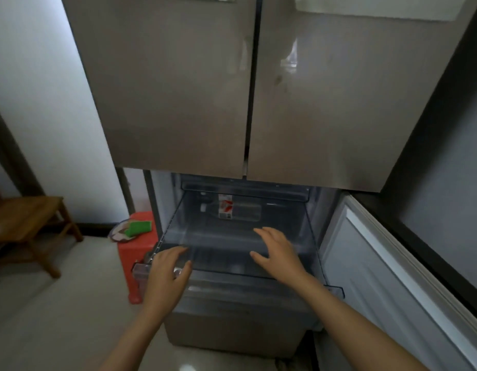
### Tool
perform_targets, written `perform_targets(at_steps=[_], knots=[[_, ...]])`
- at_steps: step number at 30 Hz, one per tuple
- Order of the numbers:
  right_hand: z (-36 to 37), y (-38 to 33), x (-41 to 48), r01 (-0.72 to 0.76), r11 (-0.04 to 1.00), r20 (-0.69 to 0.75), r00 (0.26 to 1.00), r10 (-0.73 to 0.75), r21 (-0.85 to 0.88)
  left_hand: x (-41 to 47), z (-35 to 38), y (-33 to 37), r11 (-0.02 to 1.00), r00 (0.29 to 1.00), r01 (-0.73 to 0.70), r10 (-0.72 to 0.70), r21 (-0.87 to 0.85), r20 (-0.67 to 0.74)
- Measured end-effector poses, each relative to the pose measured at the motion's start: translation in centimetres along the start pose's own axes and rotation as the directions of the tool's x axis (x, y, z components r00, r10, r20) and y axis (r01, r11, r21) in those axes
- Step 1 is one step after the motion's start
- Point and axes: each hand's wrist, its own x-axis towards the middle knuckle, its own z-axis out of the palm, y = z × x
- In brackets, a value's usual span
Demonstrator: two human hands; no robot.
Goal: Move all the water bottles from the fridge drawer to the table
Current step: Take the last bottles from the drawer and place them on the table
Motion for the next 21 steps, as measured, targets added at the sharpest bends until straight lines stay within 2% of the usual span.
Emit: perform_targets(at_steps=[5, 8, 13, 18, 21], knots=[[2.6, 0.0, 5.4, -0.009, 1.0, 0.137, 0.991, 0.008, 0.007, 0.9, 0.0, -1.5, 0.991, 0.999, 0.006, -0.013, 0.133, 0.05], [4.2, -0.3, 9.1, -0.016, 0.998, 0.187, 0.982, 0.028, -0.068, 2.4, 0.0, -3.1, 0.985, 1.0, 0.013, -0.017, 0.17, 0.019], [6.6, 1.0, 14.3, -0.063, 0.974, 0.23, 0.966, 0.114, -0.216, 6.3, 0.5, -4.6, 0.979, 0.999, -0.031, 0.038, 0.203, -0.032], [9.7, 3.2, 18.1, -0.006, 0.923, 0.231, 0.967, 0.102, -0.385, 8.2, 1.6, -6.0, 0.96, 0.995, -0.097, 0.096, 0.264, 0.02], [11.2, 4.6, 20.5, -0.033, 0.888, 0.227, 0.962, 0.154, -0.459, 8.5, 2.1, -6.7, 0.969, 0.998, -0.061, 0.055, 0.238, 0.029]])
